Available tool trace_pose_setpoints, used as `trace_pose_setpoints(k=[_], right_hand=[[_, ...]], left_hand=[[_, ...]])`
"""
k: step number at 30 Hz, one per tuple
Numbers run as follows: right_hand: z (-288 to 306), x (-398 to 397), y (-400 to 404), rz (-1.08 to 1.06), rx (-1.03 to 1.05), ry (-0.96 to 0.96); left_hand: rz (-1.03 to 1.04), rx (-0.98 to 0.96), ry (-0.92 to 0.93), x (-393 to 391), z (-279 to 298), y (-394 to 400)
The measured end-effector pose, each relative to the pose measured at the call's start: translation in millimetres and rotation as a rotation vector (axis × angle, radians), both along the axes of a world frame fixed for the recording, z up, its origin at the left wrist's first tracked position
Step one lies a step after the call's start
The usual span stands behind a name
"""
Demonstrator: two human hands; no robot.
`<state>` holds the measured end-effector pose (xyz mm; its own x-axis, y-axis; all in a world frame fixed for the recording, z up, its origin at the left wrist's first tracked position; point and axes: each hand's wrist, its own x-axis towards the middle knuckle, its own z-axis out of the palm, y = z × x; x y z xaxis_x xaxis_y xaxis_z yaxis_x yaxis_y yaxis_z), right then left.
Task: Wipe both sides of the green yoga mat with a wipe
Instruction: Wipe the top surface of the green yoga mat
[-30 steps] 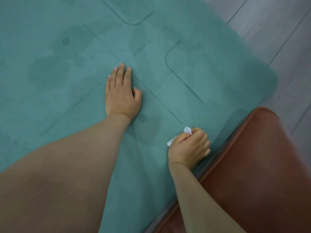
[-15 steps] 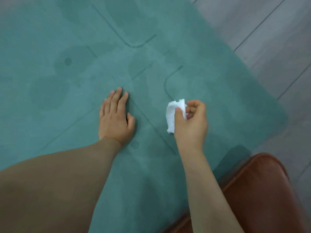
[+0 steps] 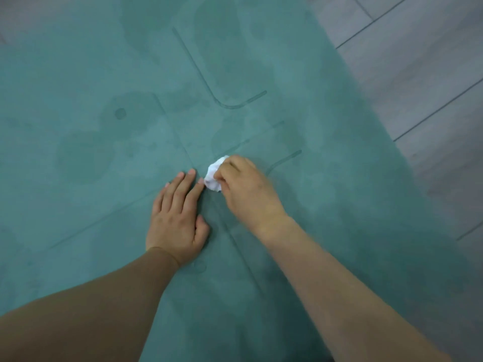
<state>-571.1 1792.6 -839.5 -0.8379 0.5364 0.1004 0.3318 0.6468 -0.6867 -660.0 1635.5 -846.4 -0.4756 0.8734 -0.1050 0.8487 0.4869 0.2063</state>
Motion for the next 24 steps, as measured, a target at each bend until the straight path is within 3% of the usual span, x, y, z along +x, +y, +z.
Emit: trace_pose_setpoints(k=[2, 7, 9, 10, 14, 16, 18, 22, 24], right_hand=[[3, 6, 46, -0.054, 0.087, -0.021], [14, 30, 145, -0.752, 0.011, -0.257], [12, 6, 129, -0.84, 0.023, -0.295], [14, -12, 107, -0.711, 0.039, -0.272], [15, -46, -3, 0.224, 0.063, -0.255], [11, -31, 1, 0.315, 0.027, -0.184], [11, -13, 50, 0.142, 0.084, -0.143], [15, 38, 166, -0.587, 0.13, -0.292], [17, 47, 174, -0.867, 0.074, -0.334]], left_hand=[[-0.006, -0.004, 0.006, -1, 0, 1], [-0.015, -0.041, 0.001, 0, 2, 4], [-0.018, -0.054, -0.004, 0, 3, 4], [-0.019, -0.056, -0.004, 0, 3, 4], [-0.009, -0.052, -0.01, -1, 1, 3], [-0.011, -0.043, -0.019, -2, 0, 2], [-0.021, -0.043, -0.029, -2, 3, 3], [-0.038, -0.068, -0.035, -2, 3, 3], [-0.032, -0.081, -0.042, -2, 5, 3]])
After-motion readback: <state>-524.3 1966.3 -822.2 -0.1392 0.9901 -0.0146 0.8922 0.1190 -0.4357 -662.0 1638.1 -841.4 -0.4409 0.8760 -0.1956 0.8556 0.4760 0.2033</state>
